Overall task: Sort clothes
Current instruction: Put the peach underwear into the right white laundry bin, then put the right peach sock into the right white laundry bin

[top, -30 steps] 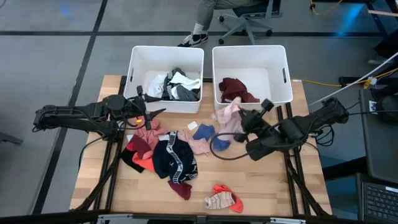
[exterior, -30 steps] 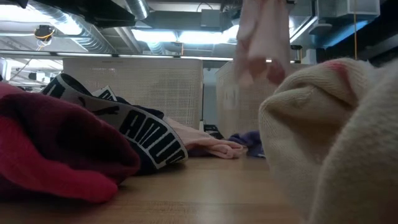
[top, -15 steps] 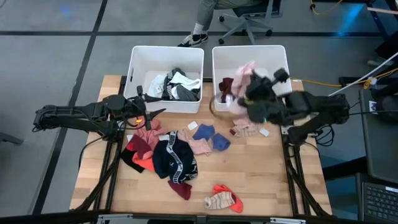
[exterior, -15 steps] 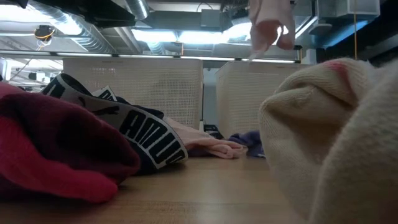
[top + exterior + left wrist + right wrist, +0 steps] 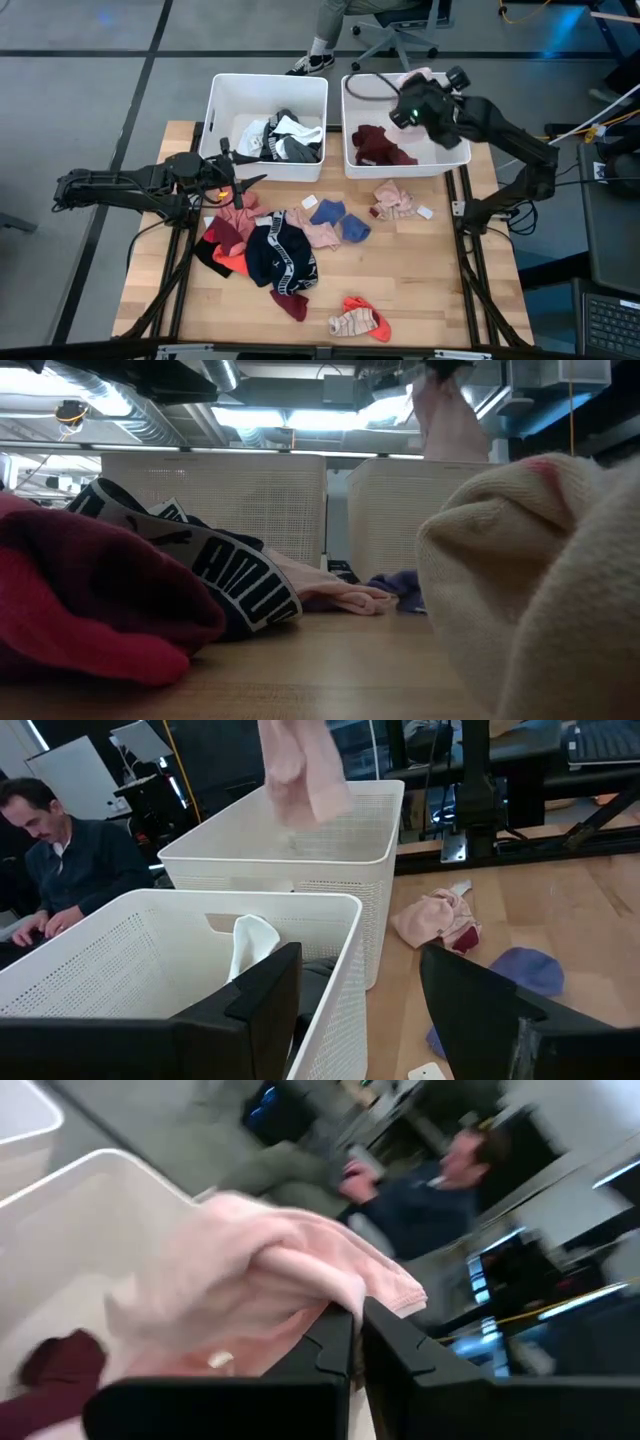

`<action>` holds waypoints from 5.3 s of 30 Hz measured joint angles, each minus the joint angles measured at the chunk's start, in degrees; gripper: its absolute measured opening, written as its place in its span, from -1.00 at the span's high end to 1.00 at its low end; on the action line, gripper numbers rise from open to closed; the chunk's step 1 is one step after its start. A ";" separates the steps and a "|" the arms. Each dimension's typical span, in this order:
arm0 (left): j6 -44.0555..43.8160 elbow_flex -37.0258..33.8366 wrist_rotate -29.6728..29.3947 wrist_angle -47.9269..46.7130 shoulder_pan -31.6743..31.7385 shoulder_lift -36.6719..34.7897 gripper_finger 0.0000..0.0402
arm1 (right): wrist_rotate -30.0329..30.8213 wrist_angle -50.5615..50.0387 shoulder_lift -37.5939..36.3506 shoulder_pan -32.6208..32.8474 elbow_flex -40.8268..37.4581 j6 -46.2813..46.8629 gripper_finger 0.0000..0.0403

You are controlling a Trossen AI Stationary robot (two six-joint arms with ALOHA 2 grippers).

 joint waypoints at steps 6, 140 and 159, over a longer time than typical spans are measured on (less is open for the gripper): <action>0.13 0.00 0.00 -0.01 -0.01 -0.01 0.03 | -12.56 5.62 0.05 -9.42 -4.96 -0.02 0.91; 0.07 -0.02 0.00 0.18 -0.01 -0.01 0.03 | -13.74 29.00 -8.46 42.53 -79.94 31.38 0.42; 0.15 -0.02 0.01 0.23 0.00 0.00 0.03 | -15.57 30.12 -8.39 36.43 -77.46 28.61 0.96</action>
